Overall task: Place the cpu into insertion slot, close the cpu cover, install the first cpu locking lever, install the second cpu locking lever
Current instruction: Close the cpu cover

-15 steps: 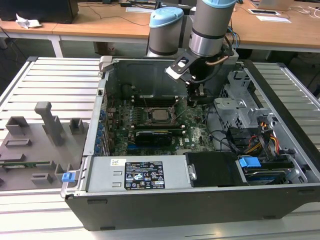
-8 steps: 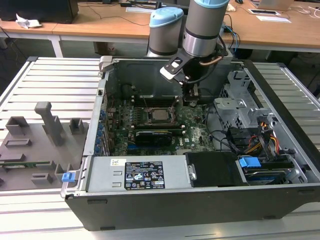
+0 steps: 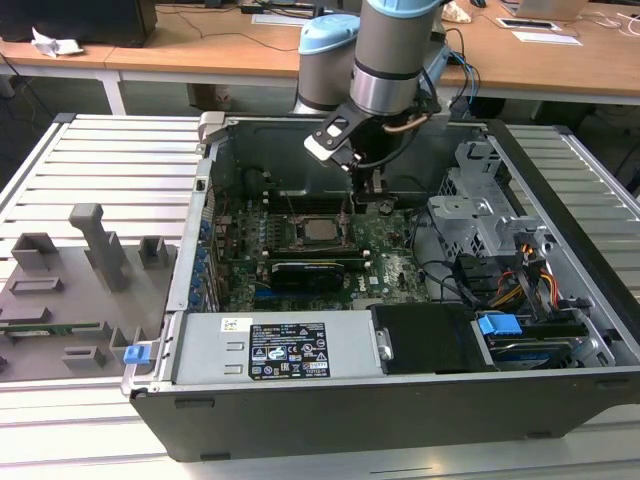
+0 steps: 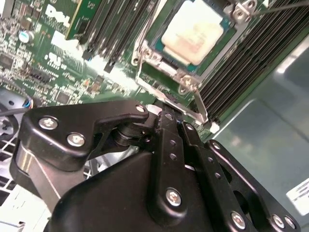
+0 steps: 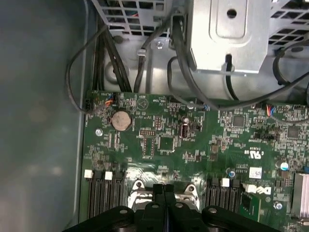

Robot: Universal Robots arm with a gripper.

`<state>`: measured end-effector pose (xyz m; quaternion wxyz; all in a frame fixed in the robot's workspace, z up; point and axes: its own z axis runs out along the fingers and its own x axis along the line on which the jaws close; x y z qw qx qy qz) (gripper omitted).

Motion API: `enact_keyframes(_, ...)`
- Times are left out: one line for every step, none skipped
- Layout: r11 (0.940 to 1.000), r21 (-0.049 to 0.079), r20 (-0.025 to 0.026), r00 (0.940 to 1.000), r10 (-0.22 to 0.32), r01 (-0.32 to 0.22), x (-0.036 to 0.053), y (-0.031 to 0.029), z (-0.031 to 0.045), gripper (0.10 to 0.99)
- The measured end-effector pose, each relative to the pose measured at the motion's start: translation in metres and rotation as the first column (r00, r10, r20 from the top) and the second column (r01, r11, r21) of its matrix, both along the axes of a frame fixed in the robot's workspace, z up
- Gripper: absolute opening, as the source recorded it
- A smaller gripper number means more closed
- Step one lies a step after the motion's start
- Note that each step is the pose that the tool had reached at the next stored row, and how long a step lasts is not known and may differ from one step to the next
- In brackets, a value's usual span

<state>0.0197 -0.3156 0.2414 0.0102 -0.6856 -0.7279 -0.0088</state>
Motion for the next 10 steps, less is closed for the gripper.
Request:
enact_keyframes(1.0000, 0.000, 0.0000, 1.0000, 0.000, 0.000, -0.0017, 0.0000, -0.0003, 0.106)
enact_keyframes(1.0000, 0.000, 0.0000, 1.0000, 0.000, 0.000, -0.0035, 0.0001, -0.0007, 0.106)
enact_keyframes(1.0000, 0.000, 0.0000, 1.0000, 0.000, 0.000, -0.0054, 0.0001, -0.0010, 0.106)
enact_keyframes(1.0000, 0.000, 0.0001, 1.0000, 0.000, 0.000, -0.0086, 0.0002, -0.0016, 0.106)
enact_keyframes(1.0000, 0.000, 0.0001, 1.0000, 0.000, 0.000, -0.0103, 0.0003, -0.0020, 0.106)
enact_keyframes(1.0000, 0.000, 0.0001, 1.0000, 0.000, 0.000, -0.0117, 0.0003, -0.0025, 0.106)
enact_keyframes(1.0000, 0.000, 0.0000, 1.0000, 0.000, 0.000, -0.0137, 0.0004, -0.0033, 0.106)
enact_keyframes(1.0000, 0.000, 0.0001, 1.0000, 0.000, 0.000, -0.0154, 0.0006, -0.0041, 0.106)
enact_keyframes(1.0000, 0.000, 0.0000, 1.0000, 0.000, 0.000, -0.0164, 0.0007, -0.0046, 0.106)
enact_keyframes(1.0000, 0.000, 0.0000, 1.0000, 0.000, 0.000, -0.0177, 0.0008, -0.0049, 0.106)
